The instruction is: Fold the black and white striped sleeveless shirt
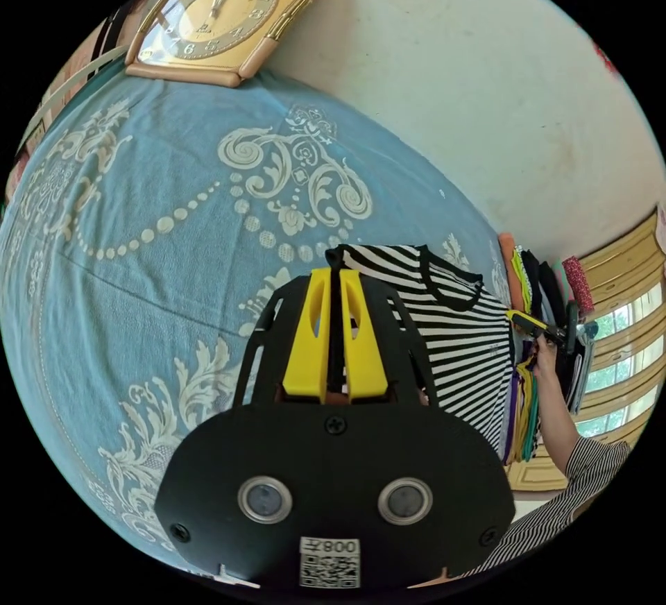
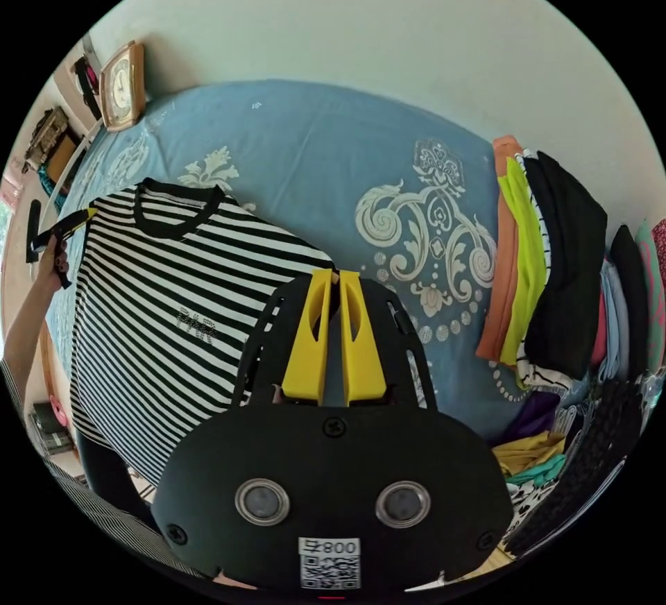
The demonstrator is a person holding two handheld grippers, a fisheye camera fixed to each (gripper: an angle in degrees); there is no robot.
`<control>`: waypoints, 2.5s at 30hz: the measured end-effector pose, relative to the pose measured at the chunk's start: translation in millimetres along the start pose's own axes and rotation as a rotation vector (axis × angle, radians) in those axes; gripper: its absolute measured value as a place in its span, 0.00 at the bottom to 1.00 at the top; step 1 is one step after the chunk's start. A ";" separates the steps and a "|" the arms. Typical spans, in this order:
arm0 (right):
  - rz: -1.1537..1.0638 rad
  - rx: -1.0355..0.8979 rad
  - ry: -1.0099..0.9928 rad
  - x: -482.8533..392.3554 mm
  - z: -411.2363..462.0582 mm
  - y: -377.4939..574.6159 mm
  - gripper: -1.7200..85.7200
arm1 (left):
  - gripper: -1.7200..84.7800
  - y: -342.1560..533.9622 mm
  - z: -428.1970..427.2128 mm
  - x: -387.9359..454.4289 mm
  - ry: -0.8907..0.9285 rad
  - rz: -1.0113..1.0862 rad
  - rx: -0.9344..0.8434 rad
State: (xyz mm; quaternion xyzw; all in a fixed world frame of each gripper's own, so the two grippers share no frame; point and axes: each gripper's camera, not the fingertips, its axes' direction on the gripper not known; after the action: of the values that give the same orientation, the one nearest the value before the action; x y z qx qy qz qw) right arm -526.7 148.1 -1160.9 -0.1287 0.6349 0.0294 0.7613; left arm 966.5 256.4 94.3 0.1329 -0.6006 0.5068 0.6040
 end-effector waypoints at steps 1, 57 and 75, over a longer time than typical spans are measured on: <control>0.013 -0.035 -0.002 -1.2 8.6 -4.8 0.04 | 0.05 -0.1 2.2 -1.2 0.014 -0.010 0.006; 0.339 0.116 -0.478 78.9 68.1 167.4 0.08 | 0.11 85.1 -13.0 -50.9 0.192 -0.080 -0.023; 0.378 0.179 -0.570 110.9 110.8 228.0 0.09 | 0.06 105.3 -33.3 -39.0 0.096 -0.033 -0.042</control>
State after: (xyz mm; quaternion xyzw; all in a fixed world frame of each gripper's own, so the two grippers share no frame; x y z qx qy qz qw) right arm -446.6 380.9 -1287.3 0.0718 0.4094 0.1489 0.8972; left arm 914.1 311.9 5.5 0.1056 -0.5790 0.4898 0.6432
